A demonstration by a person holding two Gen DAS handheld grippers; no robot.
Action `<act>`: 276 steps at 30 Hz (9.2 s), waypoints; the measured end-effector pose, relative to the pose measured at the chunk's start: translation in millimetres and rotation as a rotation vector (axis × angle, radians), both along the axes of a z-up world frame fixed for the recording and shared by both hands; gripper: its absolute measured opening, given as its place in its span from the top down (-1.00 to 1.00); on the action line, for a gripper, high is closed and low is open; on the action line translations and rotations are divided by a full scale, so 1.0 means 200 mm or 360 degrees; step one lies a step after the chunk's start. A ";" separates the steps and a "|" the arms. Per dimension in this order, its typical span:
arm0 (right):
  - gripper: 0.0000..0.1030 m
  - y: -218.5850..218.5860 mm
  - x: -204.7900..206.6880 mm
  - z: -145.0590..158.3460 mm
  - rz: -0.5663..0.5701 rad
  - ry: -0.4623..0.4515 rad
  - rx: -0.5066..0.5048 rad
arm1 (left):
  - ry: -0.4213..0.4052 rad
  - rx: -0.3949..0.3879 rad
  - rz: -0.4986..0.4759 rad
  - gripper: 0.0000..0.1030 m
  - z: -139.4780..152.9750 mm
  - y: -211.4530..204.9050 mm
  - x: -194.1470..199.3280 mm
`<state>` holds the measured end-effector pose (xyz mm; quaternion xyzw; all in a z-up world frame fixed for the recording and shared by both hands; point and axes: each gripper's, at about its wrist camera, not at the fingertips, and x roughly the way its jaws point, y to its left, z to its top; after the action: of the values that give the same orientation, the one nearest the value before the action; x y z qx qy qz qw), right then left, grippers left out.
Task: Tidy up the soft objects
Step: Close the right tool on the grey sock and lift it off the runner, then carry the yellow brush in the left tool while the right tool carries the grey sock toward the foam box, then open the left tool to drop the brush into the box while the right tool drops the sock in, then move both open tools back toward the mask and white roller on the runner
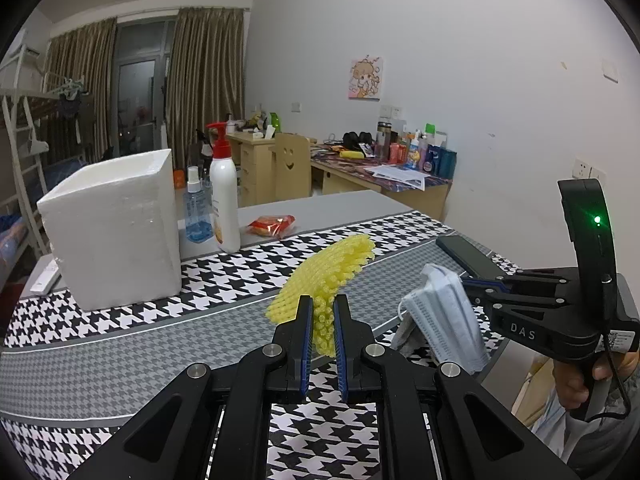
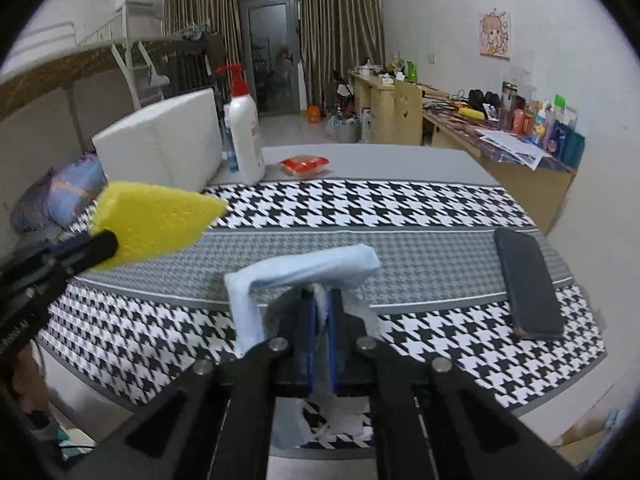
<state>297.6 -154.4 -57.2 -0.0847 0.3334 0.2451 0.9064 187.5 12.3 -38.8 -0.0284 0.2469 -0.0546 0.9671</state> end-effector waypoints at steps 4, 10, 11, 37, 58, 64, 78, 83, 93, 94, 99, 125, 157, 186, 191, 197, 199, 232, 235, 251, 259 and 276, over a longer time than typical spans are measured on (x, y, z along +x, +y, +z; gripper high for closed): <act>0.85 0.00 -0.03 0.01 0.0002 -0.0023 -0.0002 | -0.0004 -0.0001 0.0003 0.79 0.00 0.01 -0.02; 0.86 -0.02 -0.08 0.05 -0.0027 -0.0106 -0.0034 | -0.0002 -0.0004 0.0008 0.79 0.01 0.01 -0.05; 0.86 -0.02 -0.10 0.06 -0.0024 -0.0133 -0.0050 | -0.0007 -0.0002 0.0010 0.79 0.01 0.01 -0.05; 0.85 -0.03 -0.21 0.26 0.0027 -0.0287 0.0072 | -0.0102 0.0035 0.0050 0.79 0.13 0.04 -0.16; 0.85 0.09 -0.23 0.33 0.0132 -0.0322 0.0179 | -0.0145 0.0059 0.0141 0.79 0.23 0.14 -0.22; 0.85 0.14 -0.24 0.35 0.0168 -0.0328 0.0208 | -0.0169 0.0075 0.0168 0.79 0.27 0.18 -0.22; 0.85 0.25 -0.22 0.42 0.0245 -0.0353 0.0235 | -0.0173 0.0087 0.0199 0.79 0.33 0.25 -0.16; 0.85 0.28 -0.20 0.45 0.0255 -0.0368 0.0239 | -0.0188 0.0086 0.0207 0.79 0.37 0.28 -0.14; 0.85 0.37 -0.18 0.52 0.0292 -0.0409 0.0220 | -0.0223 0.0118 0.0229 0.79 0.45 0.30 -0.11; 0.85 0.37 -0.17 0.53 0.0294 -0.0412 0.0220 | -0.0224 0.0124 0.0232 0.79 0.46 0.31 -0.11; 0.85 0.42 -0.15 0.57 0.0315 -0.0424 0.0214 | -0.0242 0.0127 0.0249 0.79 0.50 0.34 -0.08; 0.85 0.65 0.02 0.78 0.0326 -0.0488 0.0208 | -0.0313 0.0144 0.0391 0.79 0.64 0.52 0.11; 0.85 1.02 0.25 0.81 0.0359 -0.0447 0.0204 | -0.0166 0.0128 0.0581 0.79 0.55 0.86 0.46; 0.85 1.21 0.36 0.77 0.0387 -0.0379 0.0187 | -0.0096 0.0073 0.0810 -0.97 0.48 1.15 0.50; 0.85 1.27 0.34 0.77 0.0439 -0.0368 0.0182 | -0.0113 0.0098 0.0869 -0.98 0.49 1.18 0.44; 0.85 1.32 0.32 0.76 0.0471 -0.0373 0.0183 | -0.0113 0.0093 0.0906 -0.98 0.50 1.21 0.37; 0.85 1.34 0.32 0.76 0.0477 -0.0365 0.0184 | -0.0122 0.0088 0.0917 -0.98 0.51 1.22 0.34; -0.34 1.43 0.33 0.65 0.0541 -0.0215 0.0146 | -0.0129 0.0107 0.0999 -0.98 0.50 1.24 0.13; -0.58 1.39 0.30 0.68 0.0524 -0.0234 0.0181 | -0.0134 0.0111 0.1000 -0.98 0.52 1.21 0.10; -0.84 1.21 0.10 0.77 0.0548 -0.0352 0.0185 | -0.0163 0.0149 0.0965 -0.98 0.60 1.00 -0.02; -0.84 1.07 0.00 0.79 0.0535 -0.0391 0.0208 | -0.0205 0.0161 0.0949 -0.98 0.63 0.88 -0.10; -0.95 0.77 -0.19 0.78 0.0490 -0.0433 0.0273 | -0.0273 0.0187 0.0859 -0.98 0.66 0.62 -0.25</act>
<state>260.4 -0.1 98.2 -0.0895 0.1691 0.3943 0.8989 138.4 137.0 92.2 -0.0321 0.1505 0.2169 0.9640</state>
